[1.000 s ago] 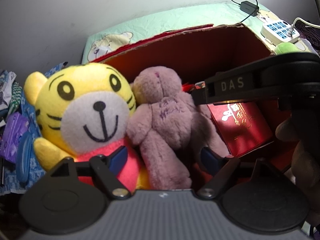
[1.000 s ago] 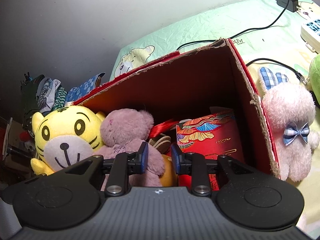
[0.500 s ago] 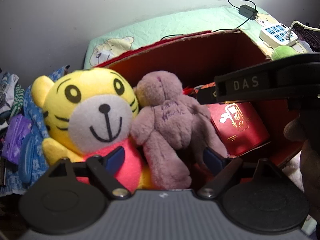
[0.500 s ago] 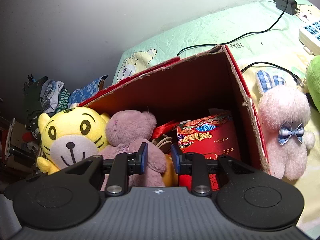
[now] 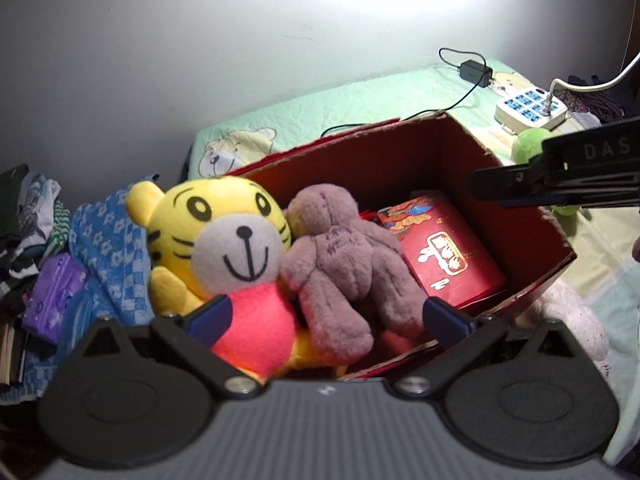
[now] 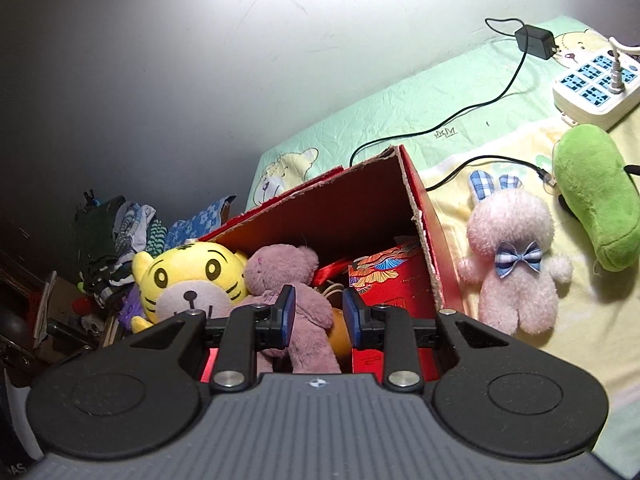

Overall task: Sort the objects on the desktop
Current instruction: 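Open both tools and withdraw them from the pink bear, then close the right tool on the white bunny plush while the left tool grips it too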

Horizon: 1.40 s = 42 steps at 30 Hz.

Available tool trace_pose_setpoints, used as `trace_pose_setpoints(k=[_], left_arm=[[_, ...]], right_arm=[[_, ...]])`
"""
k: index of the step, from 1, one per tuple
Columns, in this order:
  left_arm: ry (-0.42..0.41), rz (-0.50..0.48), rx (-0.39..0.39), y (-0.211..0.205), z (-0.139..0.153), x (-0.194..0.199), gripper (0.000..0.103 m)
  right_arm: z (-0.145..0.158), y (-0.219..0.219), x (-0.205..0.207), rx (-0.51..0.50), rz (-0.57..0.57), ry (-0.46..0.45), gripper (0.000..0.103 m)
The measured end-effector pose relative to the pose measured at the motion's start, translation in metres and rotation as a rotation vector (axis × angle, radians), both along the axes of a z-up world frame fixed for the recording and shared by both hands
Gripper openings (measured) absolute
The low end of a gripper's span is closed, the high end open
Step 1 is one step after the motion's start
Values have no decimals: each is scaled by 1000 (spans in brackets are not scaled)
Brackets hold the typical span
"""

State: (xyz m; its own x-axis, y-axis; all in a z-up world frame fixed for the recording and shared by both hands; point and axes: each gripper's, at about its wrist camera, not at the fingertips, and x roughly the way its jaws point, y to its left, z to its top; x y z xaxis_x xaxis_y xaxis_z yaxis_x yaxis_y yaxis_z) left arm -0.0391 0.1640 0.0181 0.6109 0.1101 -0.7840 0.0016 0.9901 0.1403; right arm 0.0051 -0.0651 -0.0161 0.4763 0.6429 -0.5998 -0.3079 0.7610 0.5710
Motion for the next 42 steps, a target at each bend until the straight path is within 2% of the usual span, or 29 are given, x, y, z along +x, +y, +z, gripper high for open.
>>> trace_pose_setpoints(k=[5,8,17,19,25,30,32,42], left_arm=[[-68,-66,-61,-12,14,-21,99],[-99,-119,-84,-25,21,-36,99],[-95,-197,-147,-65,22,-60,98],[-67,-192,-153,-75,17,-61,98],[40,-152,-252,-101,-6,-58,98],[84,-89,-307,-116,-24,-50,98],[89,-65,-323,-120,-31,-45,98],[92,0,-363,-146,-73,-19,96]], right_arm=[[13,-37,-31,-2,-37,-75,31],[13,-61,-50,-16,-72,-110,37],[-8,-100,-62,-68,-90,-74,39],[-13,-105,-59,-75,-82,-59,39],[-33,-124,-48,-102,-40,13,39],[-50,-141,-38,-102,-6,80,42],[-56,-147,-33,-83,9,114,45],[-71,-158,-10,-29,97,166,45]])
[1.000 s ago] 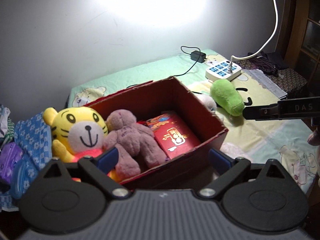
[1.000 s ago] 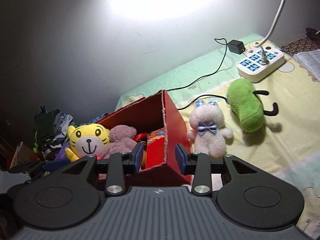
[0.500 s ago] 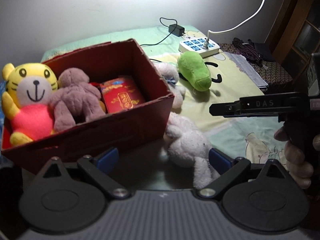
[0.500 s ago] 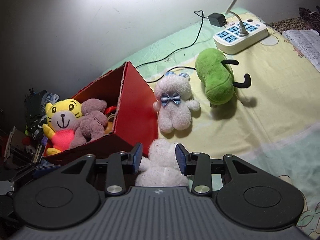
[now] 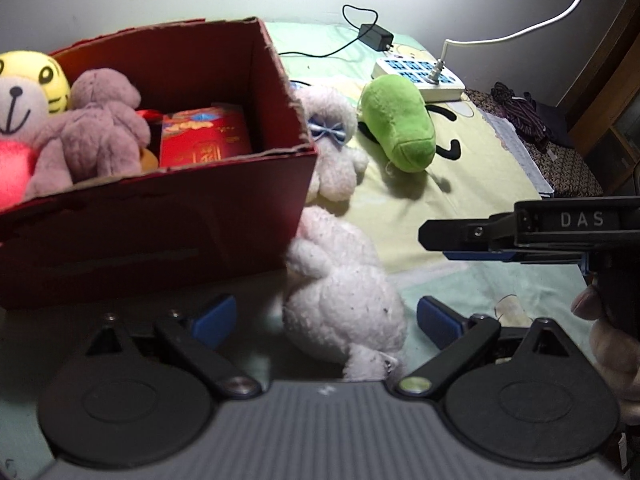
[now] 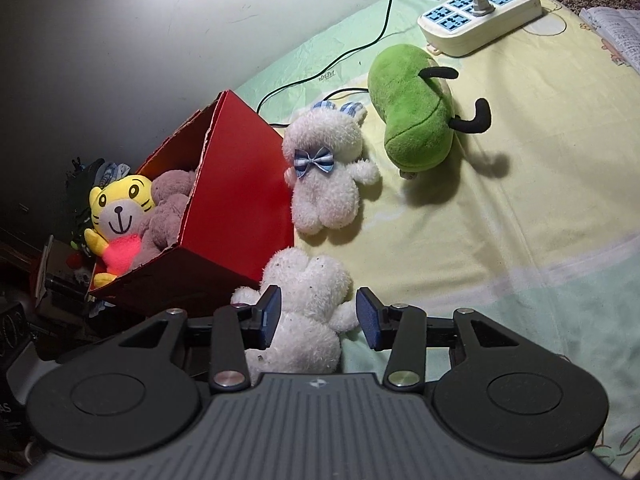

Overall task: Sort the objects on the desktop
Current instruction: 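Close the right tool on the white bunny plush while the left tool grips it too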

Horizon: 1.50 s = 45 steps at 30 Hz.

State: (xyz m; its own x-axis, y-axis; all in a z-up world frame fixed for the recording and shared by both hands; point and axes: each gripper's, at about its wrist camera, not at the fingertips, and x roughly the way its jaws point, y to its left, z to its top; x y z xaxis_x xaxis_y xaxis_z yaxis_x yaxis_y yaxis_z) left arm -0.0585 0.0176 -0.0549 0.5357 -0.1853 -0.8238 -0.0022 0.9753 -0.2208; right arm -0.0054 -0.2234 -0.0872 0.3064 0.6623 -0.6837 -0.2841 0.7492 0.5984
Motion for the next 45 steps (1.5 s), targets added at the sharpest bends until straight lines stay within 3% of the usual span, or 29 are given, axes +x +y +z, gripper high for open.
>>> trace_pose_setpoints(k=[6,9,12,18,24,29,33,38,41,45], left_arm=[[29,-28,-61,-22,-7,7,94],[-10,-77,-5,-47,-1,7,94],[-28,-107,2,-58,3,10,94],[-39,-177,-54,-78,7,15,97],[-11,-334,-153,-116,3,15,97],[-13,-402,-149,-136,2,14,96],[-81,-442,-127,-140,18,7,96],[-136,-394,-87,-121,34,5,96],[-88,-302,-81,-100,22,11,96],[11,-180,-140,-76,-6,25,95]], right_arm=[[-6,-2,12,1,41,7,45],[-8,-13,19,4,40,6,45],[-8,-24,26,10,35,10,45],[-10,-37,35,20,64,8,42],[-13,-52,40,17,92,25,42],[-18,-71,40,21,91,45,42],[-22,-85,38,31,59,62,42],[-26,-90,38,43,44,77,43],[-30,-89,38,57,46,100,43],[-36,-84,36,63,52,124,44]])
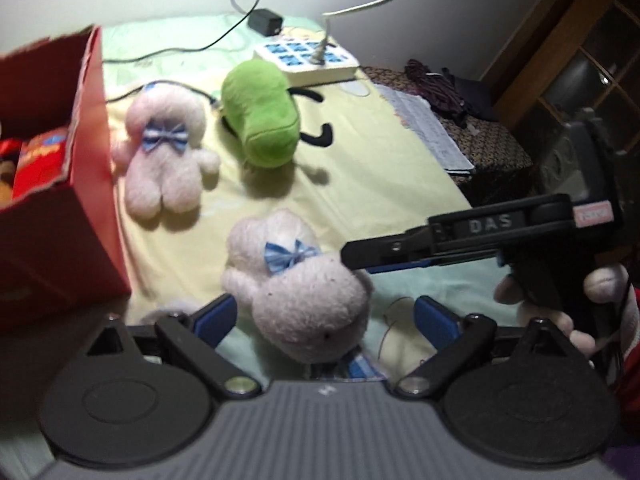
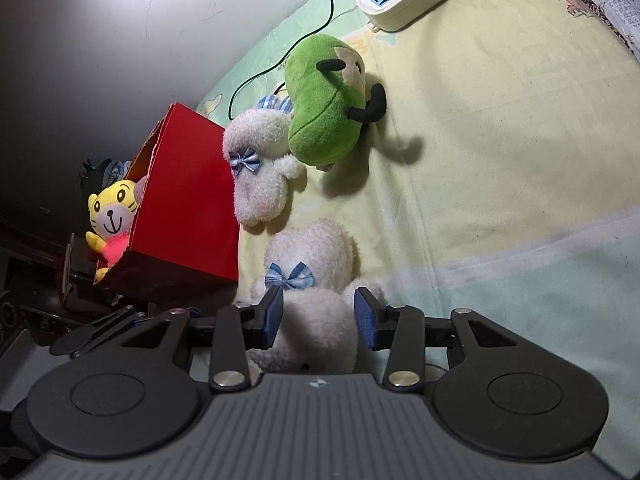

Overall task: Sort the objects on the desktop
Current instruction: 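Close the right tool on the white bunny plush while the left tool grips it too, then lift the white bunny with both tools and carry it over the red box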

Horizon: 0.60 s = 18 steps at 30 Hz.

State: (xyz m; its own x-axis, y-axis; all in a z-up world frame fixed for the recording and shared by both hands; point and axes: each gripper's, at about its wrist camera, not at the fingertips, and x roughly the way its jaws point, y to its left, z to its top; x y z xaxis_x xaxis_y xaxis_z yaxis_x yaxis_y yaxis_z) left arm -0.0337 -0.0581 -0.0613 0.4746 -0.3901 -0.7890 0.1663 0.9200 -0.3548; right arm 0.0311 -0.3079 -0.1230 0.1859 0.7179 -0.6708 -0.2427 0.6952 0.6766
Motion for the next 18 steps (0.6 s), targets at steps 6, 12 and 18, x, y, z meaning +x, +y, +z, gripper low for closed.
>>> trace_pose_setpoints(k=[6,12,18], left_arm=[[87,38,-29,2,-26,9,80],[99,30,22,-6,-33,13,78],[96,23,20,-6,-32,15,78]], right_arm=[[-9,7,0,41,7,57,51],[-22,13,0,100,4,137,56],[-29,10,-1,142,-13,193,56]])
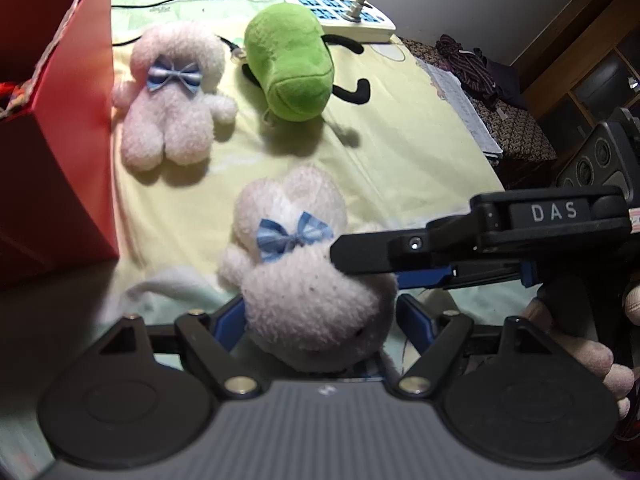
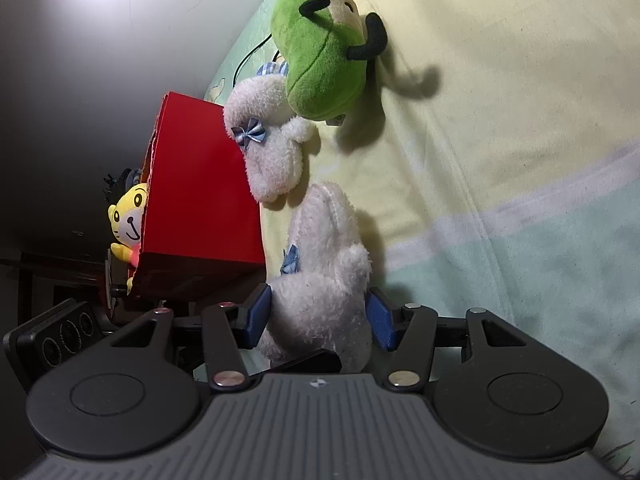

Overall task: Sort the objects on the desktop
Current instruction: 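Lift the white bunny with both tools and carry it over the red box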

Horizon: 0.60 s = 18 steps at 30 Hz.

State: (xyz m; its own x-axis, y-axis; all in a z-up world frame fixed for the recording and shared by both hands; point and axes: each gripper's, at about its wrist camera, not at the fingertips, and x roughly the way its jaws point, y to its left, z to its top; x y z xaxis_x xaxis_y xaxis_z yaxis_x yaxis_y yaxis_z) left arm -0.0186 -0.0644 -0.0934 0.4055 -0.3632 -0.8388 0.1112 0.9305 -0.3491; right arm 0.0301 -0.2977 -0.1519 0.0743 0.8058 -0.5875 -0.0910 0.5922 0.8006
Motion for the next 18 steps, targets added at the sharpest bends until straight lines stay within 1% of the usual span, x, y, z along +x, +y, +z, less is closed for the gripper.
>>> trace_pose_setpoints(k=[5,9,12,18], left_arm=[[-17,-17,15,-6,4,-1,78],[-45,-28,2,-8,16,-3,78],[-89,-36,8,-12,34,-5,78],[-224,-14,29,-4,82,-9,78]], right_arm=[[-1,-1,-3,24,12,16,53],[7,-7,-7,39,6,-11,52],[22,-13,-10,57,-5,-45,52],[64,-12,-6,124,-10,-148,52]])
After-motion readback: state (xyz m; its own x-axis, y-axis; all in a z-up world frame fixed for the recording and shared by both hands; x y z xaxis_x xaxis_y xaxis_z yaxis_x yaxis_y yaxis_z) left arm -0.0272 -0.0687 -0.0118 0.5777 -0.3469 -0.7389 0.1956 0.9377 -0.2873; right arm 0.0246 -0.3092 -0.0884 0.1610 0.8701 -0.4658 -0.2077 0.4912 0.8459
